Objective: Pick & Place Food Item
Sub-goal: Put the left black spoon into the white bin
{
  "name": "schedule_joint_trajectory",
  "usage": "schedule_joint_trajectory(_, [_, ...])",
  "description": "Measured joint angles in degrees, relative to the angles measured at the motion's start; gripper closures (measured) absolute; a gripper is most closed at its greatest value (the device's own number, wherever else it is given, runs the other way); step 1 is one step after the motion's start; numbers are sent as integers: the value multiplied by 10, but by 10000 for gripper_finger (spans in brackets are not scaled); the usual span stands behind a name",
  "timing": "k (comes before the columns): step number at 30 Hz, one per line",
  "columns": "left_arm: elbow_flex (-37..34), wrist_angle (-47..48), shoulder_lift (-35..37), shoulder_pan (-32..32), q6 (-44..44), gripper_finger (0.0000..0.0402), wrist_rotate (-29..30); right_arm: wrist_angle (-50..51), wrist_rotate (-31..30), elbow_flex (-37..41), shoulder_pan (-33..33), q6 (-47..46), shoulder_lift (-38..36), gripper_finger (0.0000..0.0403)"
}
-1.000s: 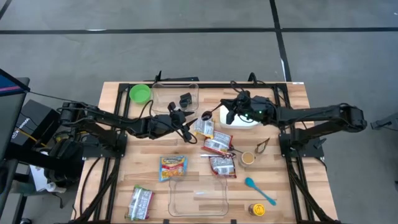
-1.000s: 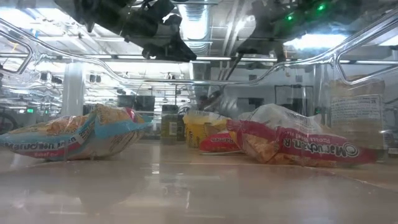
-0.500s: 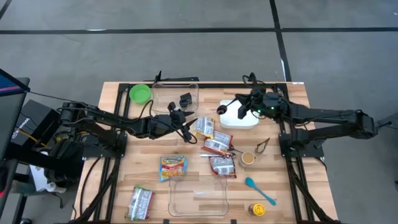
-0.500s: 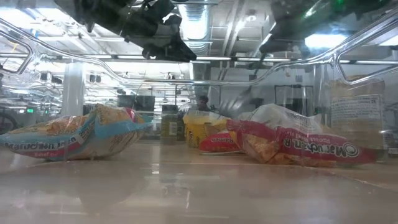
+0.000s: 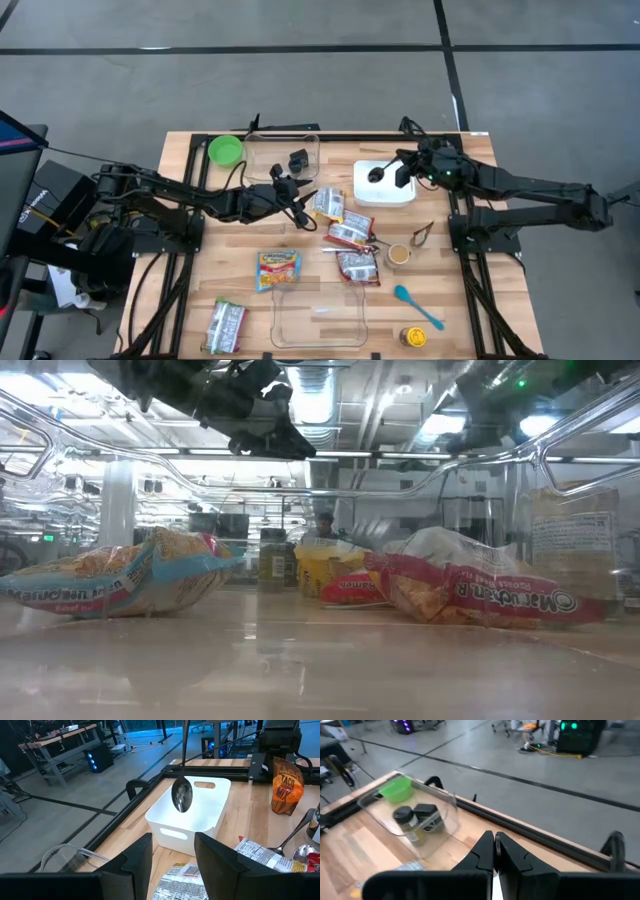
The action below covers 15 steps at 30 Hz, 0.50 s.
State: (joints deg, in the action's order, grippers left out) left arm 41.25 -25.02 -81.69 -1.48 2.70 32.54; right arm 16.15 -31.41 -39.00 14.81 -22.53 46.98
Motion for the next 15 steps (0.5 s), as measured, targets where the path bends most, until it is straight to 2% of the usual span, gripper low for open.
schedule_joint_trajectory(6, [0,0,0,0,0,262,0,27,2,0,25,-20,6,401])
schedule_joint_trajectory(12, [0,0,0,0,0,262,0,35,58,0,55,-26,9,401])
schedule_joint_trajectory(15, [0,0,0,0,0,262,0,33,63,2,66,-26,12,401])
